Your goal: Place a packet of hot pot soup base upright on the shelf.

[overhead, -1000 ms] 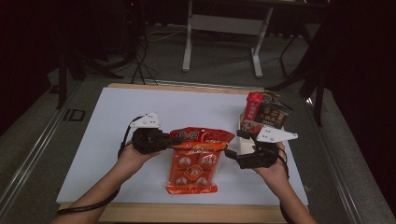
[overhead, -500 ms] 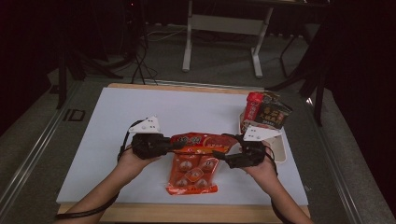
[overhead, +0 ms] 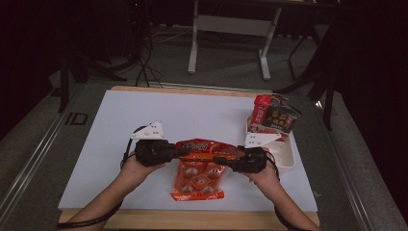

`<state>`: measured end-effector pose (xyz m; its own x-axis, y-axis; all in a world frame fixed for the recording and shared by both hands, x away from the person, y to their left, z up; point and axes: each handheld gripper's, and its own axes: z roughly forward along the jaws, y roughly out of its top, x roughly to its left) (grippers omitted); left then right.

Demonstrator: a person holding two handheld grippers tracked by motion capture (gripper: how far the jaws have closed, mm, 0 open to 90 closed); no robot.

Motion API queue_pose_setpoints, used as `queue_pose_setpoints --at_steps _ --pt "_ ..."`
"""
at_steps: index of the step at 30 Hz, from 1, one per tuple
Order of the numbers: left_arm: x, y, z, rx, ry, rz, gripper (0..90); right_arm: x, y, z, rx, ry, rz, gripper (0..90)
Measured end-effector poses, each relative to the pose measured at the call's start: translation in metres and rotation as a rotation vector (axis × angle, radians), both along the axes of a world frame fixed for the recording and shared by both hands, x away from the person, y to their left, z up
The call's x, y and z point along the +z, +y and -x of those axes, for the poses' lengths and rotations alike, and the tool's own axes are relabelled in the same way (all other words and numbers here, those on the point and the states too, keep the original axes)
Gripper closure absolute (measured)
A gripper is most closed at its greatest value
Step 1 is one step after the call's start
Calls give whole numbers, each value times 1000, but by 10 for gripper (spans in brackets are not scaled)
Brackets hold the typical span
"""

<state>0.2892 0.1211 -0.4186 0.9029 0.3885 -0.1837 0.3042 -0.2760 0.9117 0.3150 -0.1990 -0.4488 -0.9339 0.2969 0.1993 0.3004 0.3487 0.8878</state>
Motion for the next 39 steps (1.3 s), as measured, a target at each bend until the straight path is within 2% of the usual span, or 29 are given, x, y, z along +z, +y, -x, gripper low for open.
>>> queue_pose_setpoints --at_steps 1,2,4,8,11,13,21,23,24,26,28,30,31,33,34,35,36,37,39 --pt "0 0 0 0 0 0 894 1 0 0 12 19 -1 734" --pt "0 0 0 -3 0 1 894 1 0 0 12 19 -1 734" --pt "1 -1 1 -3 -1 -4 894 1 0 0 27 40 -2 824" --pt "2 -1 1 -3 -1 -8 893 5 1 3 32 37 16 894" --pt "3 -1 2 -10 1 -3 893 8 1 5 32 38 21 899" --pt "10 0 4 -18 -11 12 892 15 1 9 36 31 16 900" --pt "34 3 7 -43 -50 59 874 48 -1 20 17 -28 -4 900" --pt "38 4 7 -56 -55 85 859 55 -2 20 15 -36 -10 900" --pt "39 4 7 -60 -49 103 821 59 -3 20 14 -41 -19 900" --pt "41 4 7 -59 -66 116 745 68 -5 21 10 -52 -29 900" --pt "41 4 8 -58 -76 129 608 73 -6 22 9 -62 -25 900" --pt "41 5 8 -36 -72 126 484 79 -7 21 -3 -70 -28 900" --pt "40 6 8 -33 -72 141 424 81 -9 21 -14 -74 -28 900" --pt "39 9 8 -1 -74 146 324 86 -13 19 -29 -74 -43 900" --pt "39 9 8 -1 -74 146 277 86 -13 19 -29 -74 -43 900" --pt "37 11 7 21 -71 151 277 89 -16 19 -38 -74 -53 900" --pt "36 12 7 28 -59 165 204 96 -21 18 -55 -82 -64 900" --pt "35 13 6 29 -48 179 173 100 -24 18 -67 -85 -71 900" --pt "32 16 5 46 -47 178 132 108 -31 17 -86 -97 -77 900"
